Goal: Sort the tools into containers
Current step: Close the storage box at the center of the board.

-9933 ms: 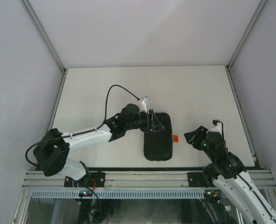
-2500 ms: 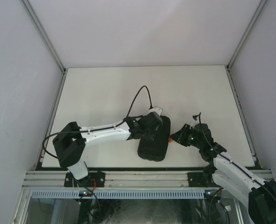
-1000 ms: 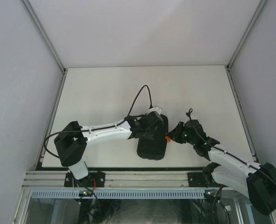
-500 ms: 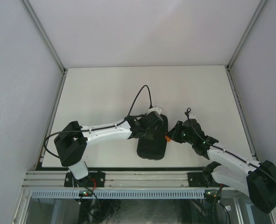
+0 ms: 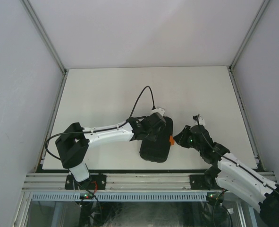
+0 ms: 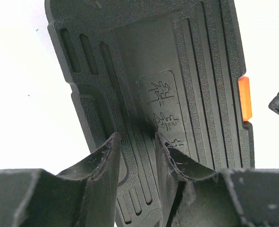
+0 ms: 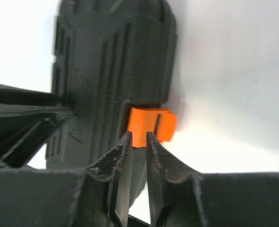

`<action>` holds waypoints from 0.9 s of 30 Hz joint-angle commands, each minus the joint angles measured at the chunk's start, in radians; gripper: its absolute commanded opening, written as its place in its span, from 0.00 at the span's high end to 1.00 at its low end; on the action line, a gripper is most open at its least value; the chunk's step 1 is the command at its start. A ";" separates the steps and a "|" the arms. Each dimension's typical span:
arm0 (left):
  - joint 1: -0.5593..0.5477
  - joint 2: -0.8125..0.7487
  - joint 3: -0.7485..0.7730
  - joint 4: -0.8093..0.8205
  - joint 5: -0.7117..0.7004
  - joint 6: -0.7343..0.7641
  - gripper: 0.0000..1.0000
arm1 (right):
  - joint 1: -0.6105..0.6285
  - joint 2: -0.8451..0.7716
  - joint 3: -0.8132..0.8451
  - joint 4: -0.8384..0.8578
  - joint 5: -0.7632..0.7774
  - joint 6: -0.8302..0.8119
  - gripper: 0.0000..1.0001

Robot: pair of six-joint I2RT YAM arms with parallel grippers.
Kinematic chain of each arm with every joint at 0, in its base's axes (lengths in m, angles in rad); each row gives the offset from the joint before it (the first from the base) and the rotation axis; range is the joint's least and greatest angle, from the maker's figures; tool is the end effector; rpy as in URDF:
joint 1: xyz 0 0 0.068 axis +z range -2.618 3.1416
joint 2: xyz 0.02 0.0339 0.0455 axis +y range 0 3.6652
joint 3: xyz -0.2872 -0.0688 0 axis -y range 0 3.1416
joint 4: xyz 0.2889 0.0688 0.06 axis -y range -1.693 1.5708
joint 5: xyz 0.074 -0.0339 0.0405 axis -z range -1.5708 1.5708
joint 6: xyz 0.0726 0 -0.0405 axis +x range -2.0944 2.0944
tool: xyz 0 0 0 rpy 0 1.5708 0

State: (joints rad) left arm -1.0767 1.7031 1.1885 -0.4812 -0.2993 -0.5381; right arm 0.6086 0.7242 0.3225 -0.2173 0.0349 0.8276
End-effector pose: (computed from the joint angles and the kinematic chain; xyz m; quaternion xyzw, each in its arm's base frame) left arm 0.2165 -0.3569 0.1879 0.2115 0.9253 -0.1037 0.2971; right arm 0.1767 0.1200 0.1610 0.1051 0.8826 0.2897 0.3552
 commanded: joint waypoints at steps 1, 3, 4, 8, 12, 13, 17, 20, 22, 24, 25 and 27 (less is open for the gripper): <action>-0.020 0.063 0.005 0.001 0.137 -0.032 0.62 | -0.003 0.059 0.042 -0.090 0.080 -0.006 0.87; -0.020 0.064 0.004 0.001 0.139 -0.032 0.62 | -0.003 0.102 0.060 -0.103 0.087 -0.011 0.91; -0.020 0.065 0.005 0.001 0.138 -0.032 0.62 | -0.003 0.123 0.068 -0.103 0.089 -0.015 0.94; -0.019 0.066 0.006 0.002 0.140 -0.033 0.62 | -0.003 0.188 0.088 -0.082 0.083 -0.025 0.99; -0.020 0.066 0.006 0.000 0.138 -0.033 0.62 | -0.003 0.236 0.093 -0.037 0.058 -0.033 1.00; -0.020 0.066 0.006 0.000 0.138 -0.033 0.62 | -0.004 0.245 0.093 -0.029 0.052 -0.035 1.00; -0.019 0.067 0.007 -0.001 0.140 -0.033 0.62 | -0.004 0.281 0.097 -0.011 0.037 -0.039 1.00; -0.020 0.068 0.009 -0.001 0.141 -0.031 0.62 | -0.004 0.304 0.098 -0.005 0.023 -0.039 1.00; -0.019 0.069 0.011 -0.001 0.143 -0.033 0.62 | -0.003 0.320 0.098 0.000 0.009 -0.038 1.00; -0.019 0.070 0.013 -0.001 0.146 -0.033 0.62 | -0.001 0.335 0.098 0.009 -0.003 -0.039 1.00; -0.020 0.070 0.015 -0.001 0.146 -0.032 0.62 | -0.001 0.342 0.098 0.016 -0.007 -0.038 1.00; -0.020 0.072 0.015 -0.001 0.147 -0.033 0.62 | 0.000 0.357 0.098 0.030 -0.015 -0.037 1.00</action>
State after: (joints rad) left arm -1.0771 1.7126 1.1957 -0.4603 -0.2779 -0.5381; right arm 0.6041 1.0557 0.3866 -0.2497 0.0597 0.8028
